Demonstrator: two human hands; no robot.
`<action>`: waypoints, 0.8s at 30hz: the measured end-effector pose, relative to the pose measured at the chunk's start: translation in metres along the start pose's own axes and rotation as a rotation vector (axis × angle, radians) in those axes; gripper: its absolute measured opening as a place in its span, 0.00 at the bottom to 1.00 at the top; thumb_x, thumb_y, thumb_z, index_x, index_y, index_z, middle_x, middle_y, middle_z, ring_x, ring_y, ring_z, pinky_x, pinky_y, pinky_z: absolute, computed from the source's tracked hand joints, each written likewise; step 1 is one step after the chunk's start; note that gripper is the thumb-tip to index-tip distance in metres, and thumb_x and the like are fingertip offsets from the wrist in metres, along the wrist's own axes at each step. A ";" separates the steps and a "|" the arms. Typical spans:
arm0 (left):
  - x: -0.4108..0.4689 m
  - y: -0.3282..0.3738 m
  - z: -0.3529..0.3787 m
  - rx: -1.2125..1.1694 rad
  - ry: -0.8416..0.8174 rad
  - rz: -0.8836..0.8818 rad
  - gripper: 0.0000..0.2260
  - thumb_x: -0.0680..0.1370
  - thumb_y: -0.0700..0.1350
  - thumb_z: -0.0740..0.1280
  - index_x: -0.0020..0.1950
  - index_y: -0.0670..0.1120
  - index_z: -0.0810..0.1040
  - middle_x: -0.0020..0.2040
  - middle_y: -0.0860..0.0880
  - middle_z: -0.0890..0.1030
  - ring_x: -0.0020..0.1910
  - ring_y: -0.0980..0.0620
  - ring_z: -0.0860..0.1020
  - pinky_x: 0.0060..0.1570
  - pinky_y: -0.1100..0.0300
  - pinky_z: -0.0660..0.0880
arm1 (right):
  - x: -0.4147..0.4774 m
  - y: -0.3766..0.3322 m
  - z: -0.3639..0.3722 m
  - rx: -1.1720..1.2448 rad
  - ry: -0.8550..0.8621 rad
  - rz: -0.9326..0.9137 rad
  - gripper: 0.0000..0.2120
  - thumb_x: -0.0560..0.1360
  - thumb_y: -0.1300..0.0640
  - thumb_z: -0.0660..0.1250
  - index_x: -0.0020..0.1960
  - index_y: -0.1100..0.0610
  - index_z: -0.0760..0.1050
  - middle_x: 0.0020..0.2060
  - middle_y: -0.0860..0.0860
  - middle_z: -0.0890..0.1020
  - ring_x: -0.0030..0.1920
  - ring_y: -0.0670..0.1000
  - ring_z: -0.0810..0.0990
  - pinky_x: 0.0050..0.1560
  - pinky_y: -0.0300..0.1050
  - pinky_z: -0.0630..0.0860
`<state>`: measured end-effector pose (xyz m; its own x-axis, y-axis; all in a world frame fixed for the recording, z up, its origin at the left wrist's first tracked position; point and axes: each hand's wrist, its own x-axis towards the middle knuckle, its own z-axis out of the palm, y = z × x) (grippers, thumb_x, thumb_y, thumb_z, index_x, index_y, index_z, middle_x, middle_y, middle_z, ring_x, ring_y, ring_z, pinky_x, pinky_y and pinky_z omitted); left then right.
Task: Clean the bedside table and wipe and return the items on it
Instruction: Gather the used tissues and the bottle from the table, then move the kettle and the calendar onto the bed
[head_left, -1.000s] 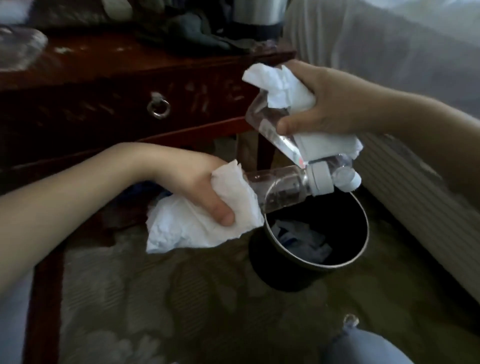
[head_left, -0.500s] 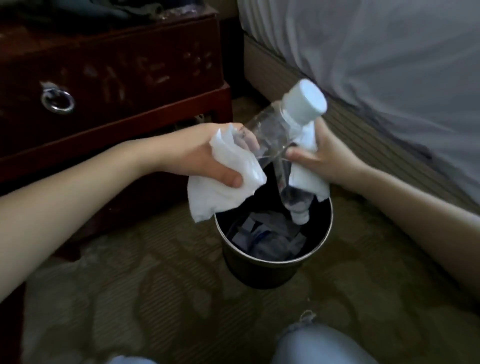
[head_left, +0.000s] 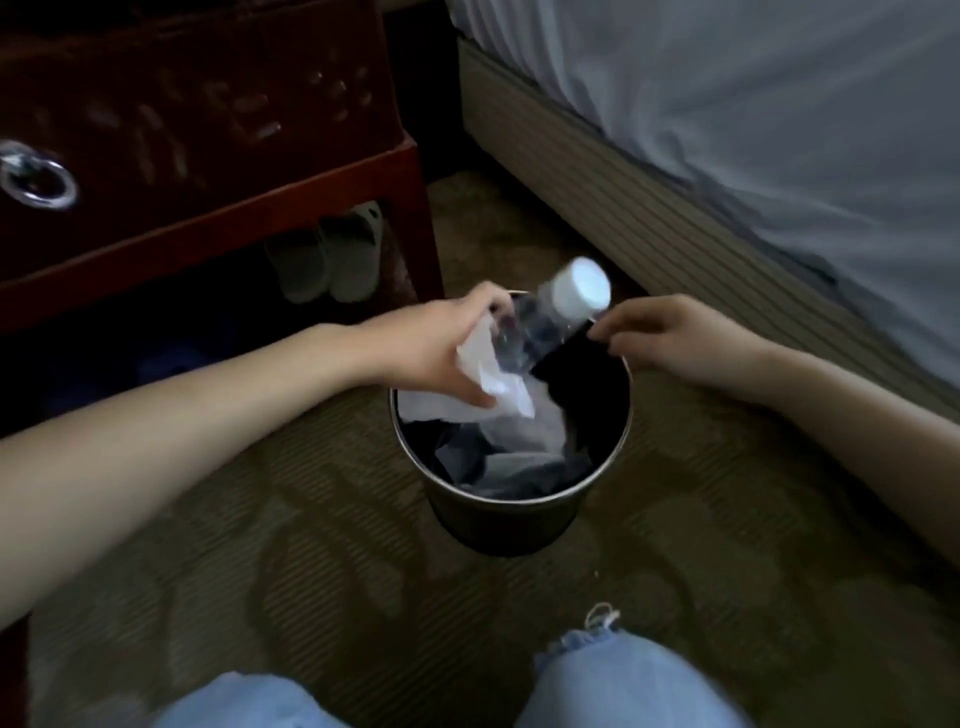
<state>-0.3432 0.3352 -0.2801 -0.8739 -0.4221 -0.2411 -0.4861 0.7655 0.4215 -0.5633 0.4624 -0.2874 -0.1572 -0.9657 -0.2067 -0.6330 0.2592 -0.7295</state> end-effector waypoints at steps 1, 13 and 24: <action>0.003 -0.001 0.011 0.148 -0.020 -0.020 0.35 0.65 0.59 0.74 0.65 0.53 0.61 0.59 0.53 0.74 0.55 0.51 0.75 0.45 0.55 0.73 | 0.000 0.000 -0.005 0.011 0.067 -0.010 0.07 0.75 0.61 0.65 0.49 0.50 0.79 0.47 0.51 0.83 0.44 0.44 0.80 0.51 0.34 0.74; -0.023 -0.011 -0.013 0.539 0.169 0.027 0.14 0.76 0.54 0.60 0.60 0.54 0.73 0.55 0.55 0.77 0.57 0.52 0.73 0.43 0.57 0.72 | 0.036 -0.045 0.025 -0.489 0.170 -0.459 0.08 0.76 0.57 0.61 0.53 0.51 0.77 0.47 0.48 0.80 0.51 0.50 0.77 0.47 0.44 0.72; -0.097 -0.028 -0.196 0.444 0.646 -0.395 0.15 0.77 0.50 0.62 0.64 0.53 0.71 0.62 0.53 0.72 0.62 0.52 0.68 0.46 0.56 0.69 | 0.134 -0.195 -0.026 -0.463 0.337 -0.801 0.16 0.76 0.55 0.63 0.64 0.54 0.71 0.53 0.52 0.76 0.54 0.55 0.72 0.46 0.48 0.72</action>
<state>-0.2465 0.2596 -0.0976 -0.5402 -0.7858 0.3012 -0.8241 0.5664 -0.0002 -0.4806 0.2819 -0.1556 0.2857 -0.8257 0.4864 -0.8697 -0.4366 -0.2303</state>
